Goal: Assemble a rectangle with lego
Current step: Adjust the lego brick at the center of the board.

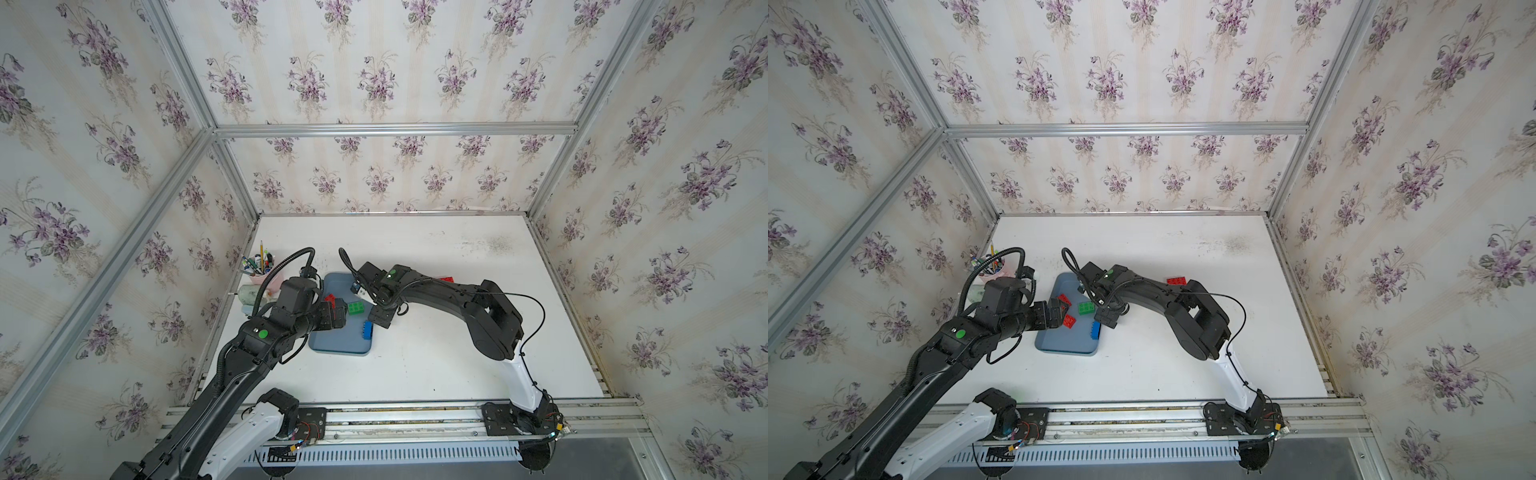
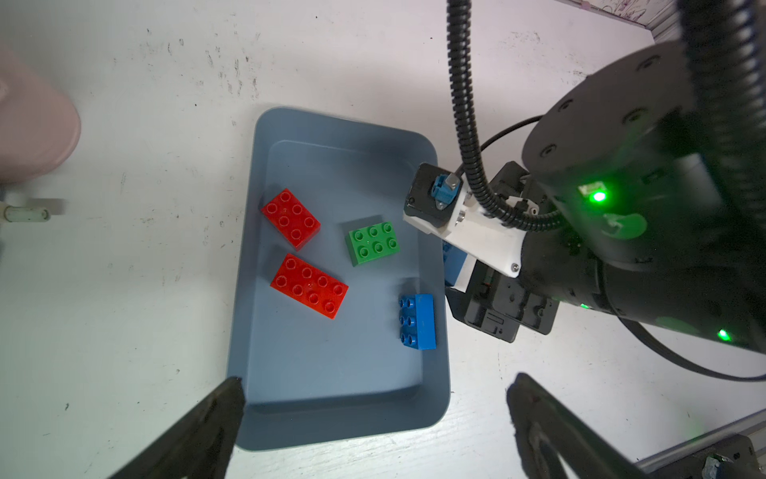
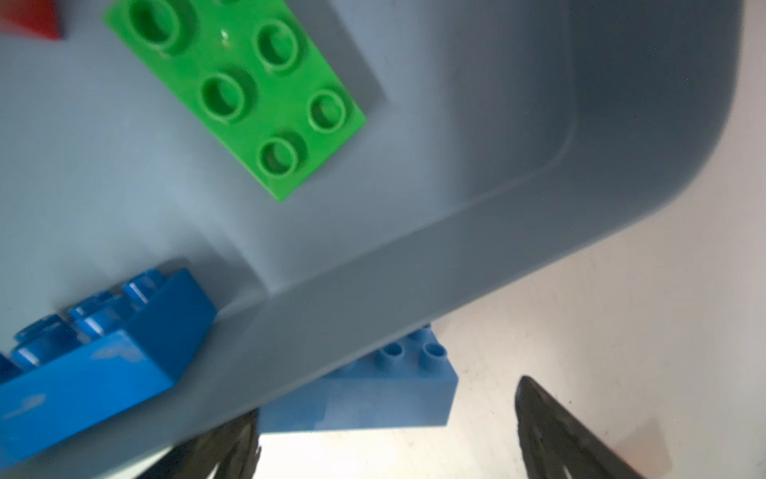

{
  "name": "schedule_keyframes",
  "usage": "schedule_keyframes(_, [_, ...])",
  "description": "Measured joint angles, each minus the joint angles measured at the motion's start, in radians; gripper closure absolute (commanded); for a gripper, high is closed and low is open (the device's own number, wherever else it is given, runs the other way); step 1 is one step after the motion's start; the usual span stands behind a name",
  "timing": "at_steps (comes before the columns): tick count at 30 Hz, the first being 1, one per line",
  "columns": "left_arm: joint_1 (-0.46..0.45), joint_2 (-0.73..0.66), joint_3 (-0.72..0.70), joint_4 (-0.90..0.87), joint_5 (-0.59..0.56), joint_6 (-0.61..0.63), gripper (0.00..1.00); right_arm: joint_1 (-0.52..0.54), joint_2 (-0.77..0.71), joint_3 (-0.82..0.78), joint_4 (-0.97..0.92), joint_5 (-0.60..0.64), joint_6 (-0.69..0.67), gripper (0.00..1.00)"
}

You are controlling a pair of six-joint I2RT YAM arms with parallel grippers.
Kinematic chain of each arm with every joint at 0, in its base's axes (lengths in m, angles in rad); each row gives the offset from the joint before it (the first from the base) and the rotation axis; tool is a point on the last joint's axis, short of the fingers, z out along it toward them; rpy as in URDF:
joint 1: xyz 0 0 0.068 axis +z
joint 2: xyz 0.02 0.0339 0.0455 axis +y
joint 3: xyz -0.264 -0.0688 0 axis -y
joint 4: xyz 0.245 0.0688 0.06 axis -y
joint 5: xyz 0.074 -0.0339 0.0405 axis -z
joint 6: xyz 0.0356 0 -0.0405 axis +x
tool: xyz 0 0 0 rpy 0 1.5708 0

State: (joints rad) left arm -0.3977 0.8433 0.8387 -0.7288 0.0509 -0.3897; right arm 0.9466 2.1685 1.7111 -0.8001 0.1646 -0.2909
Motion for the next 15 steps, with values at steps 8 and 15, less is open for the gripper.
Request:
schedule_keyframes(8, [0.006, 0.006, 0.0, 0.0, 0.0, 0.0, 0.0, 0.0, 0.023, 0.001, 0.018, -0.052, 0.032, 0.08])
schedule_keyframes(15, [0.006, 0.008, 0.0, 0.0, 0.0, 0.0, 0.0, 0.0, 0.024, -0.002, 0.04, -0.067, 0.098, 0.14])
